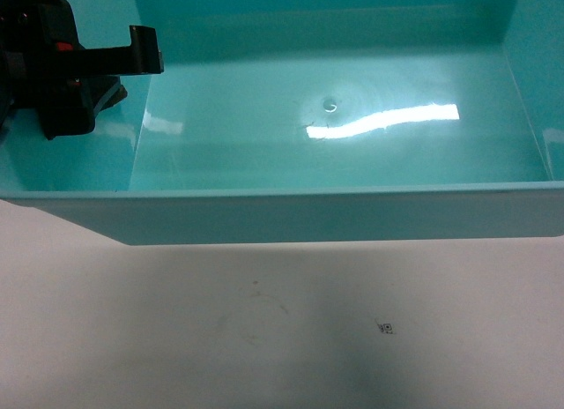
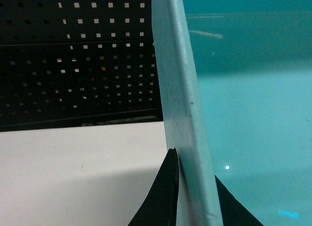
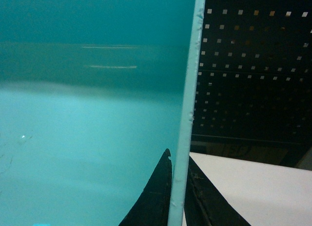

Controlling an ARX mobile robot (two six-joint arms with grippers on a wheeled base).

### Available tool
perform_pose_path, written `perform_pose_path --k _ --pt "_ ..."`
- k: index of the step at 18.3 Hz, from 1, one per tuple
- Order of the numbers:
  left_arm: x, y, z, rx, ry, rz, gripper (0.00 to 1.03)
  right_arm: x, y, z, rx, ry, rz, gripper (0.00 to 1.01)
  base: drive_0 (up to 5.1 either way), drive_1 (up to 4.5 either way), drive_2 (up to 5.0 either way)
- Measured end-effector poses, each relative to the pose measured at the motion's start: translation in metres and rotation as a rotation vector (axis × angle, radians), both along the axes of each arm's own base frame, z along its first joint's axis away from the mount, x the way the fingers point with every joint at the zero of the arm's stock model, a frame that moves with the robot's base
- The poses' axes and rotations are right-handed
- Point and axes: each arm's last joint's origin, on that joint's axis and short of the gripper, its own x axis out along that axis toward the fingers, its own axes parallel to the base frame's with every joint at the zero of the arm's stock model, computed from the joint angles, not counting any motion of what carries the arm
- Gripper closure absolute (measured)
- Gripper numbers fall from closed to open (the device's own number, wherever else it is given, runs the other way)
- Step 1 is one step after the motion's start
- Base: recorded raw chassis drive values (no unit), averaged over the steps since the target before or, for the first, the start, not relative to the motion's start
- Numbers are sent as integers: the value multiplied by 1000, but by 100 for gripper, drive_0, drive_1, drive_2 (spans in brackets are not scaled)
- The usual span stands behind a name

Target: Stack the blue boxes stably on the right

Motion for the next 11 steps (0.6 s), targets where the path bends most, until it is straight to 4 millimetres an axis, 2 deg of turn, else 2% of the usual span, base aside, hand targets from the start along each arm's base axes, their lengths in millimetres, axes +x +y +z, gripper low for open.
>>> perform_pose_path --k 11 --pt "0 0 0 1 1 -1 97 0 0 0 0 2 0 94 0 0 0"
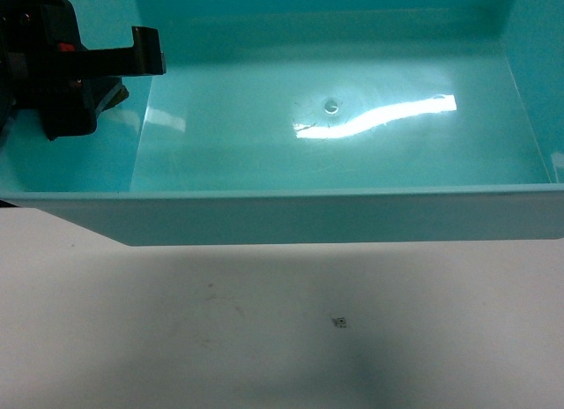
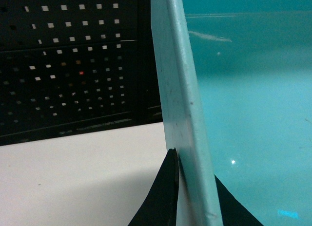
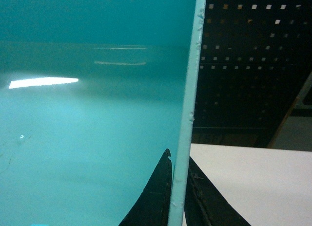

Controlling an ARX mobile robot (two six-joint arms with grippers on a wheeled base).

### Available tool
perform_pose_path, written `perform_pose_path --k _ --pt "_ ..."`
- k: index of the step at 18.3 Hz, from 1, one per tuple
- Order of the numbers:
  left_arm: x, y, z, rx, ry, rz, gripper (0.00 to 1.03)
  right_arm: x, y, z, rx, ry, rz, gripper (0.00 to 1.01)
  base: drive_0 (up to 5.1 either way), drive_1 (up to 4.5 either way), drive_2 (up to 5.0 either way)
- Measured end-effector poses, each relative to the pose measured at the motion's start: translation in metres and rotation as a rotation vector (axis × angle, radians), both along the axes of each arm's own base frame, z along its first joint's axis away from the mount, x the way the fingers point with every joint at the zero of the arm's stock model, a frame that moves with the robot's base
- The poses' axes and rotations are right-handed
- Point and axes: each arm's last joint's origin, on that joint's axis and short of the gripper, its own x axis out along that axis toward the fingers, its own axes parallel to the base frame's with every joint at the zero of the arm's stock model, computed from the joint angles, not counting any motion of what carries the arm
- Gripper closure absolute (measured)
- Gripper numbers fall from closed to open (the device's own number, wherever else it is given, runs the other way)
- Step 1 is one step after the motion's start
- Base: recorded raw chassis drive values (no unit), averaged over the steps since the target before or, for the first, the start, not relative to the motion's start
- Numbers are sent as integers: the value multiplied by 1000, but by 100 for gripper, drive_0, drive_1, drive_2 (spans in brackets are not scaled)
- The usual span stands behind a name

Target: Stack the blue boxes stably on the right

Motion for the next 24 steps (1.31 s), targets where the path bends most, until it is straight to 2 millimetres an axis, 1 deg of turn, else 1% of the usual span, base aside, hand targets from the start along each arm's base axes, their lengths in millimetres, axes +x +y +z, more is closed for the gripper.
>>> perform_pose_path --k 20,24 --pt "0 0 0 0 0 0 97 0 0 0 0 0 0 94 0 0 0" --pt "0 0 0 1 0 1 97 0 0 0 0 0 0 94 -157 -157 -157"
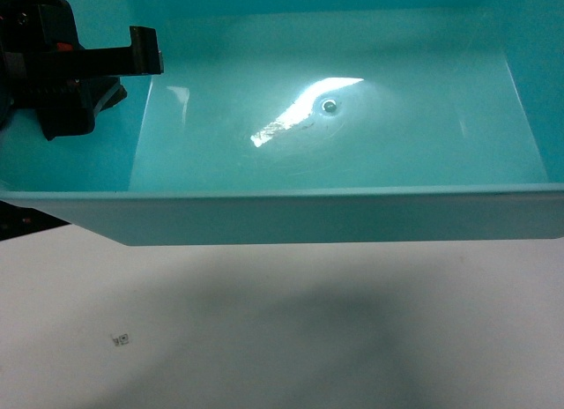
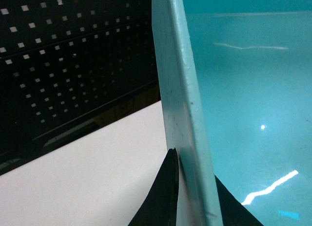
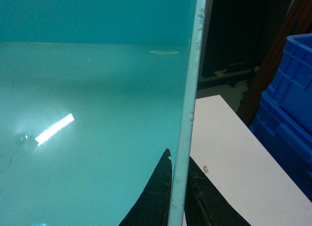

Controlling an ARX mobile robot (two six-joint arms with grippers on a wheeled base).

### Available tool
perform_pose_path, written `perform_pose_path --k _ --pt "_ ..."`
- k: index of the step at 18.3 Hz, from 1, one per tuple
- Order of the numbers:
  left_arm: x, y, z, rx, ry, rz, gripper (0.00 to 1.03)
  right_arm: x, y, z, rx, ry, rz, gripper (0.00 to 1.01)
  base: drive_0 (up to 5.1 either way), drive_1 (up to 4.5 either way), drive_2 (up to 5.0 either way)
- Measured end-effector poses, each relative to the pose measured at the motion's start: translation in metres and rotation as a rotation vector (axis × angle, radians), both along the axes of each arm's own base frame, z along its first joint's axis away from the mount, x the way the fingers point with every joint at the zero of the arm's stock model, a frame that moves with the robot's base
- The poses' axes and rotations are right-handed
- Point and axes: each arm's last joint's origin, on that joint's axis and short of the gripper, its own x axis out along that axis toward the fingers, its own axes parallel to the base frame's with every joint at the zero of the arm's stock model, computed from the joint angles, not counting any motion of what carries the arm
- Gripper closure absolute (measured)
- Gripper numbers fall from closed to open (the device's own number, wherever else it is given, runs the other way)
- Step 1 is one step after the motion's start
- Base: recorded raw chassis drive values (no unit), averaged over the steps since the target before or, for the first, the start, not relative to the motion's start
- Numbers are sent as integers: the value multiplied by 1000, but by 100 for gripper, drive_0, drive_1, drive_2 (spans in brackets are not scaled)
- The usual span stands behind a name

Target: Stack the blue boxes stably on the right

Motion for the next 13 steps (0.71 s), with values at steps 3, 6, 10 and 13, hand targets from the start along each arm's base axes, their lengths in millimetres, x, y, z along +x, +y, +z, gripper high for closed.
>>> perform_pose_path --k 3,6,10,13 --pt "0 0 0 0 0 0 97 0 0 0 0 1 0 94 -181 -181 -181" --pt "0 0 0 0 0 0 97 0 0 0 0 0 0 94 -181 -181 -181" --pt "0 0 0 0 0 0 97 0 0 0 0 0 0 94 -163 -163 -163" --pt "0 0 0 0 0 0 97 0 0 0 0 0 0 94 -156 -156 -156"
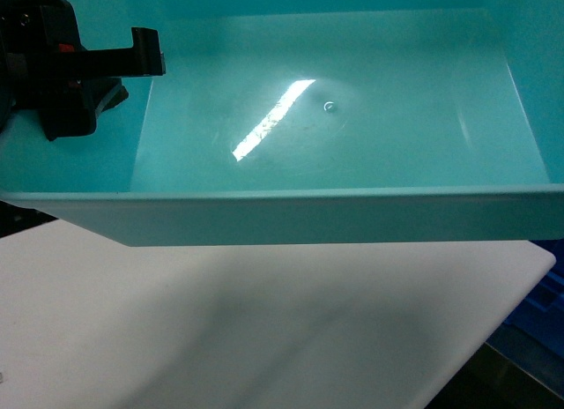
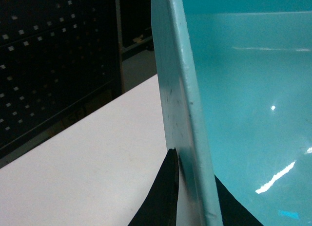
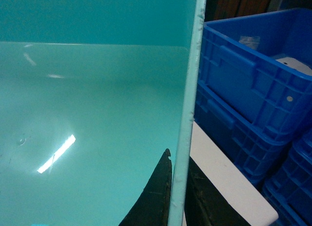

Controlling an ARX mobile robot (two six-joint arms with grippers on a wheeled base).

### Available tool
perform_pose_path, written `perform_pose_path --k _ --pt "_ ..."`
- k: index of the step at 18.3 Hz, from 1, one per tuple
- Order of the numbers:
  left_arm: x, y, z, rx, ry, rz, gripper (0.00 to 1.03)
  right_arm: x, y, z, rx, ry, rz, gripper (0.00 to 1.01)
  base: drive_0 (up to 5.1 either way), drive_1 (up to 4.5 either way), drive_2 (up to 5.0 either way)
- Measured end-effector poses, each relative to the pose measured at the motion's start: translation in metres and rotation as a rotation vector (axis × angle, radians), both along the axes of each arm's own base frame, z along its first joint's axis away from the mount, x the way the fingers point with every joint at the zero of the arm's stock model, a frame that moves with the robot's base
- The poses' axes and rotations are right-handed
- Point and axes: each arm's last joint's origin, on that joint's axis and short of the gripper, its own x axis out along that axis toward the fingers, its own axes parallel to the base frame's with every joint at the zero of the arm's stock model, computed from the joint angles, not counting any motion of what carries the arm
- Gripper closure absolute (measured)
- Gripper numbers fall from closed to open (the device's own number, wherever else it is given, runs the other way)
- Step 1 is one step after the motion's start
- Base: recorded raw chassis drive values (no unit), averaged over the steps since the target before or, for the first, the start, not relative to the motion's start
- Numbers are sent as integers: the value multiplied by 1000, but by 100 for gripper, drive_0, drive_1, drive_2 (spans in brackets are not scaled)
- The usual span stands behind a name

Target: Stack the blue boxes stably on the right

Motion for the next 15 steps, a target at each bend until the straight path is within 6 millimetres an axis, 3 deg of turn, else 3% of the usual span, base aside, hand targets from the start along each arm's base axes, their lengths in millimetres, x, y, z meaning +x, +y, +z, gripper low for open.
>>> perform_pose_path --k 15 --pt "0 0 0 0 0 0 97 0 0 0 0 0 0 94 -159 -159 -159"
